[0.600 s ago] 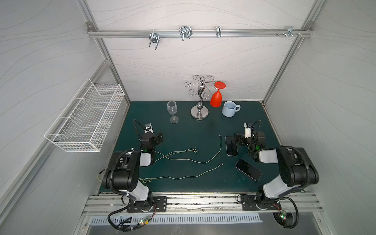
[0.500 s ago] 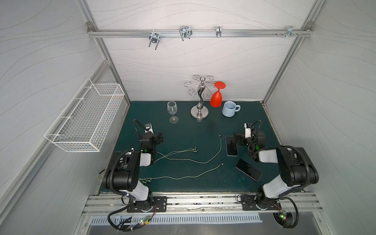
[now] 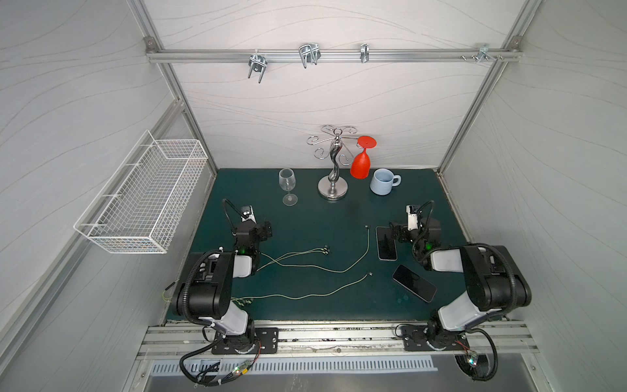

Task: Plug wired earphones into phones
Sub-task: Pick up the wired earphone from the center of the board.

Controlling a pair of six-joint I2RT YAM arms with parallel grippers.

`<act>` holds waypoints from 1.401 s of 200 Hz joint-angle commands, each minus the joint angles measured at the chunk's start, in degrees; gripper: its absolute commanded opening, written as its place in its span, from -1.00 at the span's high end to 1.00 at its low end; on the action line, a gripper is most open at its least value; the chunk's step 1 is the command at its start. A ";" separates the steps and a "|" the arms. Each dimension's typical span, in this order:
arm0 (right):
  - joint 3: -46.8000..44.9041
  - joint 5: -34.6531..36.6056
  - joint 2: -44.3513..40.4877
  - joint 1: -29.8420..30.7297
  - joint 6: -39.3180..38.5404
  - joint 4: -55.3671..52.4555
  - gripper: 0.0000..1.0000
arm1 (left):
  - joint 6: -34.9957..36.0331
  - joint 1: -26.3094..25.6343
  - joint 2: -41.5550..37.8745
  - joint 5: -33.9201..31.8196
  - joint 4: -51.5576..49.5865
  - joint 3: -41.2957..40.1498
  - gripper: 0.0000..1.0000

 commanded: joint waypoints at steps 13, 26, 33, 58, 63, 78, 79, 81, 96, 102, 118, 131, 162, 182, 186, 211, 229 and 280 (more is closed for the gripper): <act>0.56 -0.81 -0.16 -0.40 -0.50 0.85 -0.98 | 0.36 -0.10 0.48 0.22 3.07 0.47 -0.98; 0.59 -0.92 -0.24 -0.51 -0.49 0.86 -0.98 | 0.41 -0.09 0.44 0.24 3.09 0.41 -0.98; 0.63 -0.91 -0.21 -0.49 -0.42 0.86 -0.98 | 0.40 -0.10 0.53 0.25 3.06 0.42 -0.98; 0.74 -2.11 -0.10 -1.10 -0.24 0.85 -0.98 | 0.33 -0.01 0.32 0.27 2.84 0.40 -0.98; 0.59 -2.18 -0.12 -1.17 -0.24 1.05 -0.98 | 0.34 -0.01 0.30 0.35 3.08 0.25 -0.98; 1.21 -1.76 -2.21 -1.14 -0.04 -0.81 -0.98 | 0.87 -0.01 -1.34 1.53 2.18 0.11 -0.98; 1.33 -1.70 -2.53 -1.18 -0.05 -1.37 -0.98 | 0.90 -0.05 -1.70 1.64 1.76 0.17 -0.98; 1.55 -1.58 -3.19 -1.21 -0.13 -2.30 -0.98 | 1.09 -0.09 -2.24 1.88 1.11 0.36 -0.98; 3.62 0.37 -8.33 -0.84 0.20 -10.09 -0.98 | 1.07 -0.06 -7.98 2.51 -7.53 2.50 -0.98; 4.11 1.16 -10.19 -0.59 0.22 -12.02 -0.98 | 0.75 -0.04 -10.24 2.27 -11.54 3.73 -0.98; 5.02 1.88 -16.42 0.22 1.14 -17.15 -0.98 | -4.76 -0.08 -16.34 1.24 -21.17 7.20 -0.98; 7.11 4.34 -22.46 0.39 7.24 -26.11 -0.98 | -14.31 -0.01 -20.63 1.78 -34.10 11.76 -0.98; 20.08 10.21 -27.72 -2.81 28.22 -63.24 -0.98 | -20.47 0.08 -23.36 14.47 -51.39 20.64 -0.98; 22.17 5.95 -28.79 -3.03 29.80 -69.33 -0.98 | -19.68 -0.28 -21.92 23.63 -57.51 24.16 -0.98; 22.55 5.32 -28.90 -3.23 30.70 -70.51 -0.98 | -19.60 -0.51 -21.72 25.32 -58.96 24.78 -0.98; 23.18 4.59 -30.68 -3.50 35.71 -76.25 -0.98 | -15.20 -12.05 -23.03 25.20 -66.33 26.07 -0.81; 23.83 0.12 -30.97 -3.60 35.46 -80.98 -0.98 | -12.64 -26.29 -22.78 22.36 -69.84 26.45 -0.76; 22.85 -0.56 -34.08 -3.57 37.80 -91.74 -0.98 | -7.12 -52.26 -5.29 16.59 -79.67 37.47 -0.41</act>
